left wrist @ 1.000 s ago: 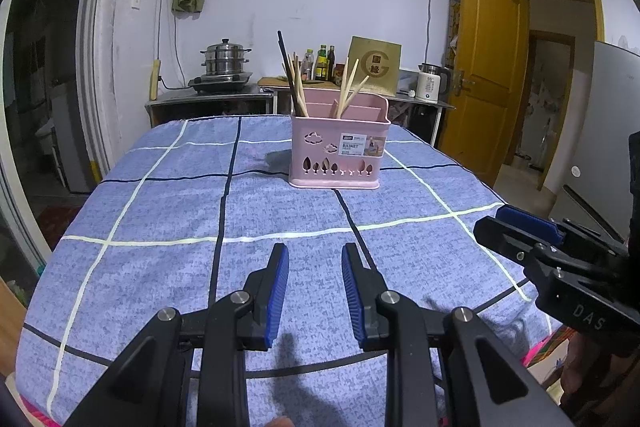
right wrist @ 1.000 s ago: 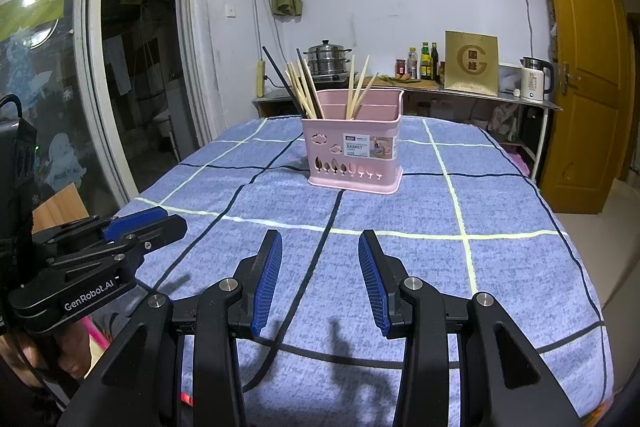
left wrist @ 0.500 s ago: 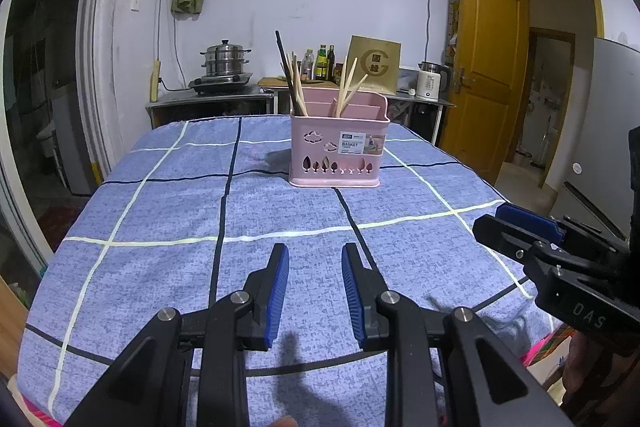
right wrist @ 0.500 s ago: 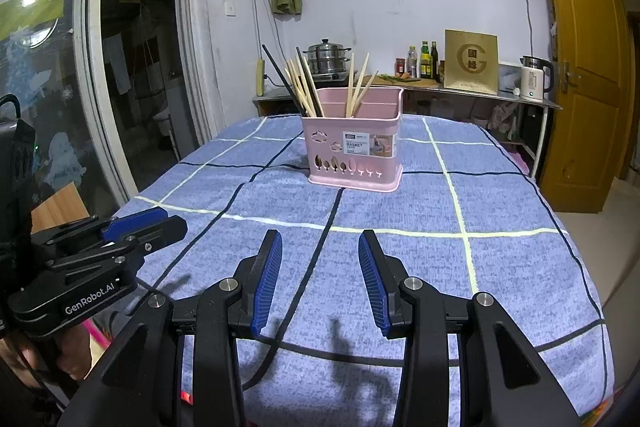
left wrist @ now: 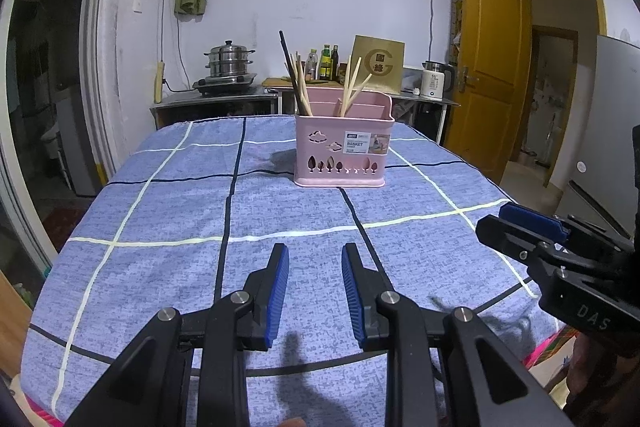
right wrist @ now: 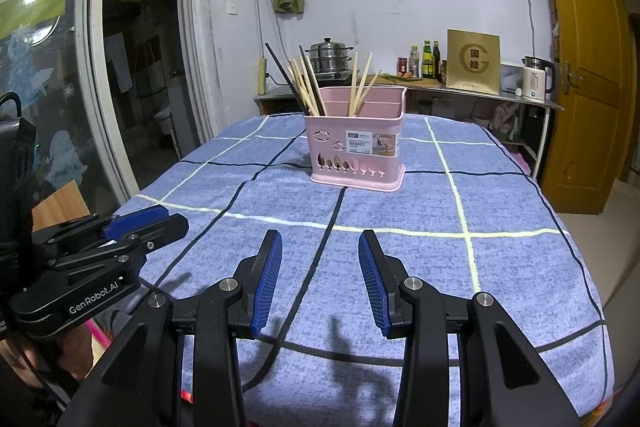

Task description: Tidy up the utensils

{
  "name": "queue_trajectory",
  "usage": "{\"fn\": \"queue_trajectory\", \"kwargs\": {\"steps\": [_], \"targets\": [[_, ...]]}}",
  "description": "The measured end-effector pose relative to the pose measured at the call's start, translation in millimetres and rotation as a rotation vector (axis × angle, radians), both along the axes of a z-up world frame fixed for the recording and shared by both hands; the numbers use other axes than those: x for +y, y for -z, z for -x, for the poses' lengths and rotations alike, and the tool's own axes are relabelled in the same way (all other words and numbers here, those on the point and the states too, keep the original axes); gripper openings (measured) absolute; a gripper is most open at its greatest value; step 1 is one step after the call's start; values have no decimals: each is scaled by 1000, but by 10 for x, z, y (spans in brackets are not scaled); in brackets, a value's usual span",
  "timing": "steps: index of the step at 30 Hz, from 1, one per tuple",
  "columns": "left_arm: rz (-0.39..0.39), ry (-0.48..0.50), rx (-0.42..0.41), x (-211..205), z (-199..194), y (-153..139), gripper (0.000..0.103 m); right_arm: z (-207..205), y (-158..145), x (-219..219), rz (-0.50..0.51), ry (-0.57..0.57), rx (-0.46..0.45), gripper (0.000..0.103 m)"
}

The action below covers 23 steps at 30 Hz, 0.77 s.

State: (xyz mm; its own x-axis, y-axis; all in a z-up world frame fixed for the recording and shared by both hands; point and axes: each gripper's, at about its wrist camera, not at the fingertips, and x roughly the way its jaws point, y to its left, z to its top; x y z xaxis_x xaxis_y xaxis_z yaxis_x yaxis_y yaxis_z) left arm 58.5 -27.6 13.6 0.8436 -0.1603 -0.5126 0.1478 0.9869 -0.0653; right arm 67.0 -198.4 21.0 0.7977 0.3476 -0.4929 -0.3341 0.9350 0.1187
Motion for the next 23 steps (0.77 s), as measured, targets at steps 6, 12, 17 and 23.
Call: {"fn": "queue_trajectory", "kwargs": {"steps": [6, 12, 17, 23], "targets": [[-5, -1, 3, -7, 2, 1, 27, 7, -1, 11, 0, 0, 2, 41], [-11, 7, -12, -35, 36, -8, 27, 12, -4, 11, 0, -1, 2, 41], [1, 10, -8, -15, 36, -6, 27, 10, -8, 19, 0, -1, 1, 41], [5, 14, -16, -21, 47, -12, 27, 20, -10, 30, 1, -1, -1, 41]]}}
